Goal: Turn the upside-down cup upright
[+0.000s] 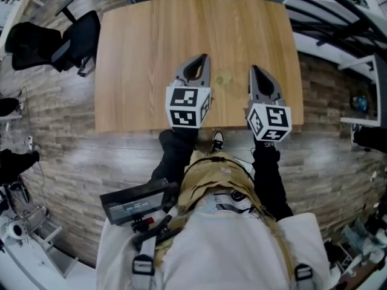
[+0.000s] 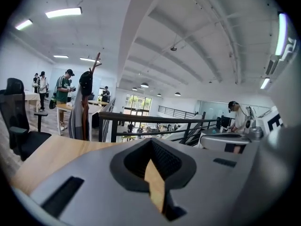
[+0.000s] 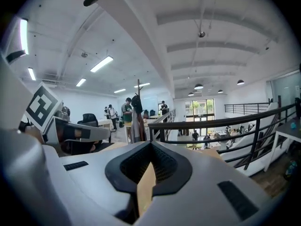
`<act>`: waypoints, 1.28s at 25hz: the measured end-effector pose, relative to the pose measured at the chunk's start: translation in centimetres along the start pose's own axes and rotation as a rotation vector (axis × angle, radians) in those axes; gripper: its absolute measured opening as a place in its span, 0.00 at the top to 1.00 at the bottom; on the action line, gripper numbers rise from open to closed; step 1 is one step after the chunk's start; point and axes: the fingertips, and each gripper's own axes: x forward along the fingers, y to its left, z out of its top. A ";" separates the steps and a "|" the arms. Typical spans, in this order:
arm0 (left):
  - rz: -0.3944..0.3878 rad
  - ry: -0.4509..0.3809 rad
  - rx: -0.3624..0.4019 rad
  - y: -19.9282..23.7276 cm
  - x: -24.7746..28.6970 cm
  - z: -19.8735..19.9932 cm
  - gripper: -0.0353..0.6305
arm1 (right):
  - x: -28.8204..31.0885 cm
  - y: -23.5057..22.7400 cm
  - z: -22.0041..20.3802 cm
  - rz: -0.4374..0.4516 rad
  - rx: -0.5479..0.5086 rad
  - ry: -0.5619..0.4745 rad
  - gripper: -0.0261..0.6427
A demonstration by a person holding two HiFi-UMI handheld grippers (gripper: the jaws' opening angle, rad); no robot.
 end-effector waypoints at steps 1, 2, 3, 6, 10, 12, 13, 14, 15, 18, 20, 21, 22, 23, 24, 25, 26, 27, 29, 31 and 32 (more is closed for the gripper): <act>-0.011 -0.022 0.013 -0.4 0.3 1.1 0.94 | 0.0 -0.3 1.2 -0.002 -0.003 -0.031 0.93; -0.022 -0.043 0.026 -0.9 0.6 2.1 0.94 | 0.0 -0.5 2.3 -0.005 -0.004 -0.061 0.93; -0.031 -0.058 0.038 -1.3 0.7 2.9 0.94 | 0.0 -0.7 3.3 -0.008 -0.003 -0.085 0.93; -0.022 -0.072 0.067 -2.4 0.4 4.2 0.94 | -1.0 -0.6 5.2 -0.007 0.003 -0.125 0.93; 0.016 -0.099 0.100 -3.0 0.4 6.2 0.94 | -1.7 -0.7 7.7 0.003 0.004 -0.184 0.93; 0.019 -0.126 0.098 -3.3 0.1 7.6 0.94 | -2.0 -0.5 9.3 0.005 -0.011 -0.219 0.93; 0.014 -0.140 0.099 -3.6 -0.1 8.2 0.94 | -2.2 -0.4 10.1 0.005 -0.020 -0.234 0.93; 0.002 -0.153 0.103 -3.9 -0.3 8.9 0.94 | -2.3 -0.3 10.8 0.004 -0.027 -0.249 0.93; -0.018 -0.167 0.111 -4.4 -0.4 9.5 0.95 | -2.5 -0.3 11.5 0.003 -0.031 -0.264 0.93; -0.078 -0.206 0.134 -6.0 -0.5 10.9 0.94 | -2.7 -0.1 13.2 0.008 -0.048 -0.302 0.93; -0.084 -0.227 0.148 -6.4 -0.8 11.5 0.94 | -2.6 0.2 13.9 0.017 -0.059 -0.318 0.93; -0.082 -0.236 0.153 -6.4 -0.9 11.9 0.94 | -2.5 0.4 14.2 0.020 -0.062 -0.325 0.93; -0.080 -0.244 0.157 -6.4 -1.0 12.1 0.94 | -2.5 0.5 14.5 0.024 -0.064 -0.331 0.93; -0.077 -0.250 0.159 -6.3 -1.1 12.4 0.94 | -2.5 0.6 14.6 0.026 -0.065 -0.337 0.93; -0.075 -0.255 0.158 -6.3 -1.3 12.5 0.94 | -2.5 0.7 14.8 0.028 -0.066 -0.342 0.93; -0.075 -0.259 0.157 -6.3 -1.3 12.6 0.94 | -2.6 0.8 14.9 0.029 -0.067 -0.348 0.93; -0.076 -0.262 0.154 -6.3 -1.4 12.7 0.94 | -2.7 0.8 15.0 0.029 -0.068 -0.352 0.93; -0.080 -0.265 0.153 -6.3 -1.5 12.8 0.94 | -2.7 0.9 15.1 0.028 -0.067 -0.356 0.93; -0.087 -0.270 0.159 -6.5 -1.6 13.2 0.94 | -2.7 1.1 15.4 0.025 -0.067 -0.358 0.93; -0.096 -0.275 0.166 -6.7 -1.7 13.5 0.94 | -2.7 1.4 15.5 0.021 -0.069 -0.361 0.93; -0.101 -0.277 0.168 -6.7 -1.7 13.5 0.94 | -2.7 1.5 15.6 0.017 -0.070 -0.365 0.93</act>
